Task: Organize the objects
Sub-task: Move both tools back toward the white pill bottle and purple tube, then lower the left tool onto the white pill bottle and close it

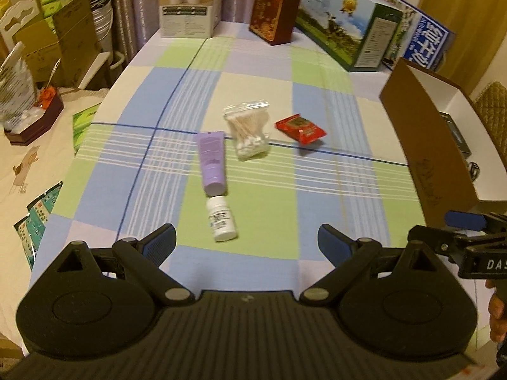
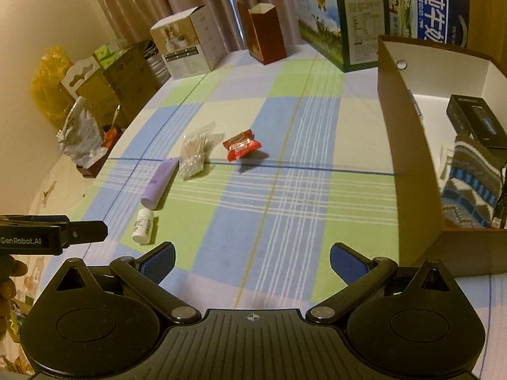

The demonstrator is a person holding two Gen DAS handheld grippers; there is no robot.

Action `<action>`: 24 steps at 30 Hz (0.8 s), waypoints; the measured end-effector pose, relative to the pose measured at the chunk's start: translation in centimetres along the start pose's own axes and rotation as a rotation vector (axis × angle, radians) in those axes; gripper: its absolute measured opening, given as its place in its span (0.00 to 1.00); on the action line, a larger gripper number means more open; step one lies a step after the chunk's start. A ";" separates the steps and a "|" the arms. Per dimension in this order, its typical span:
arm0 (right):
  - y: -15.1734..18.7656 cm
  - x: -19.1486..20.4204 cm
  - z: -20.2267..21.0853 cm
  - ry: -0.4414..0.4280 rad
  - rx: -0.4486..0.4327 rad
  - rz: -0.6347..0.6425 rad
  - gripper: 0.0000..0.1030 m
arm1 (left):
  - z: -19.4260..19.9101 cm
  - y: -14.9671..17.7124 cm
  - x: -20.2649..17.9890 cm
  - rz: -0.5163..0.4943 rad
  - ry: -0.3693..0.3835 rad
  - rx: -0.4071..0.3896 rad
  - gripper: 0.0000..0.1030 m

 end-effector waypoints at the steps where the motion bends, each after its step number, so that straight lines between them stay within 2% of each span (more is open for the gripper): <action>1: 0.0 0.1 -0.2 0.001 0.003 0.000 0.98 | -0.3 0.1 0.3 0.002 -0.005 0.004 0.91; 13: 0.1 0.0 -3.1 0.036 0.034 -0.022 0.98 | -4.5 0.4 1.7 0.001 -0.032 0.060 0.90; 18: -0.1 -0.5 -4.0 0.050 0.047 -0.033 0.98 | -6.2 0.4 1.8 -0.012 -0.029 0.059 0.82; 22: -0.2 -0.9 -4.7 0.057 0.060 -0.039 0.98 | -7.8 0.5 2.0 -0.006 -0.023 0.073 0.71; 24: -0.2 -1.2 -5.0 0.060 0.067 -0.044 0.98 | -8.5 0.6 2.2 0.008 -0.020 0.084 0.69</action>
Point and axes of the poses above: each gripper's, at about its wrist camera, not at the fingertips, and z roughly against the way its jaws point, x to its left, y to its underside, the point moved 2 cm from there along -z, roughly the way its jaws point, and after that the axes turned 6 degrees about -x, right-handed, at the moved point
